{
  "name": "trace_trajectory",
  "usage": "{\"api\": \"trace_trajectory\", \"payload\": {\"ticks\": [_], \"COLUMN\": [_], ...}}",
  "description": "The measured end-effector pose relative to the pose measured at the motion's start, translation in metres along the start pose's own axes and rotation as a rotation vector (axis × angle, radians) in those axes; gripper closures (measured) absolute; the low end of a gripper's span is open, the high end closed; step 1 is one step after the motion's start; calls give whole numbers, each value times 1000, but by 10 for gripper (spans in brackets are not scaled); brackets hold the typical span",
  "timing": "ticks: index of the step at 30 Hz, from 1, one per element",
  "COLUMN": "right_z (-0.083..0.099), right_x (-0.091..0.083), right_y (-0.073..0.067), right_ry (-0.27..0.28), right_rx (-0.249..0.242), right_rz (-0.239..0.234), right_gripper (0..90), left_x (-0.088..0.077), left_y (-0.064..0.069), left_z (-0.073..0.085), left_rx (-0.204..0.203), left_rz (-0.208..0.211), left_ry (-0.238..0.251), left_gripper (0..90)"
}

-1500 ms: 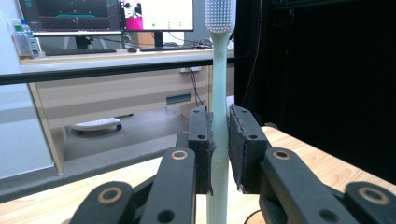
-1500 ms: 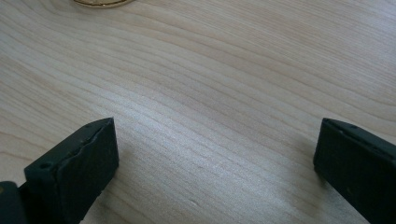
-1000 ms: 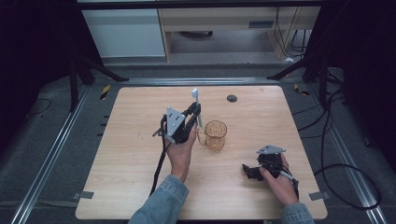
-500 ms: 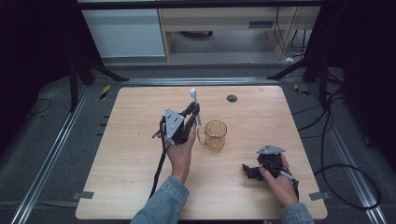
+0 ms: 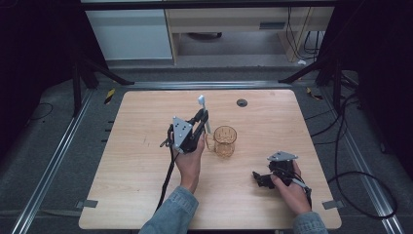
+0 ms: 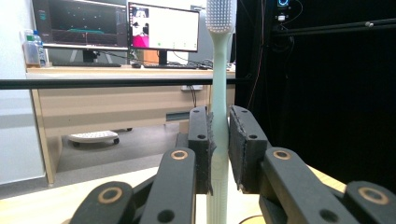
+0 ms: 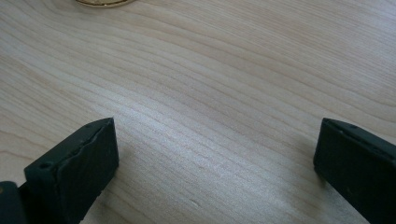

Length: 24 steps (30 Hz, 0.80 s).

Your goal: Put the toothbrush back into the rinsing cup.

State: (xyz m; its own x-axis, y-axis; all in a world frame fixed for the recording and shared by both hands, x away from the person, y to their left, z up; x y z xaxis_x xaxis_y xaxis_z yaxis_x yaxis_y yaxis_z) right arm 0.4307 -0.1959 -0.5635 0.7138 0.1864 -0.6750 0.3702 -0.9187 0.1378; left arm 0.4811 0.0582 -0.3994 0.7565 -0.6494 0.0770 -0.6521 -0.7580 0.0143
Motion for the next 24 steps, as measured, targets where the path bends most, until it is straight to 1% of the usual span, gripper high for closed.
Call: {"api": "trace_trajectory", "payload": {"ticks": [3,5,6,12,18,20,24], "right_z": [0,0,0,0,0,0,0], "right_x": [0,0,0,0,0,0,0], "right_y": [0,0,0,0,0,0,0], "right_ry": [0,1,0,0,0,0,0], "right_rx": [-1,-1,-2,0,-1,-1,0], "right_rz": [1,0,1,0,0,1,0], "right_gripper": [4,4,4,4,4,4,4], "left_x": [-1,-1,-1,1,1,1,3], "left_y": [0,-1,-1,2,0,0,-1], "left_z": [5,7,8,10,15,17,25], "left_rx": [2,-12,-12,1,-4,1,-13], "left_rz": [-2,-2,-2,3,-1,-3,-5], "left_ry": [-11,-11,-10,-16,-22,-27,-37], "left_gripper": [789,789,788,788,788,788,788]}}
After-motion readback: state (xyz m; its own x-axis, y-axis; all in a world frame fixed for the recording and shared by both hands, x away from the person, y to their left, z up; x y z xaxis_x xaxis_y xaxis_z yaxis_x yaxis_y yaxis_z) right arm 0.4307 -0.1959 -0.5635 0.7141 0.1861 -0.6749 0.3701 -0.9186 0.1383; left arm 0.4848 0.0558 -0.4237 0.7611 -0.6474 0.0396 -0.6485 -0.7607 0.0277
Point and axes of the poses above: each handheld gripper's, and its own axes: x roughly forward along the jaws, z roughly out of its underside, y roughly to its right, the point moved 7 cm from there along x, roughly forward along the jaws, and after that the axes turned 11 degrees about z, right-handed, at the moved point
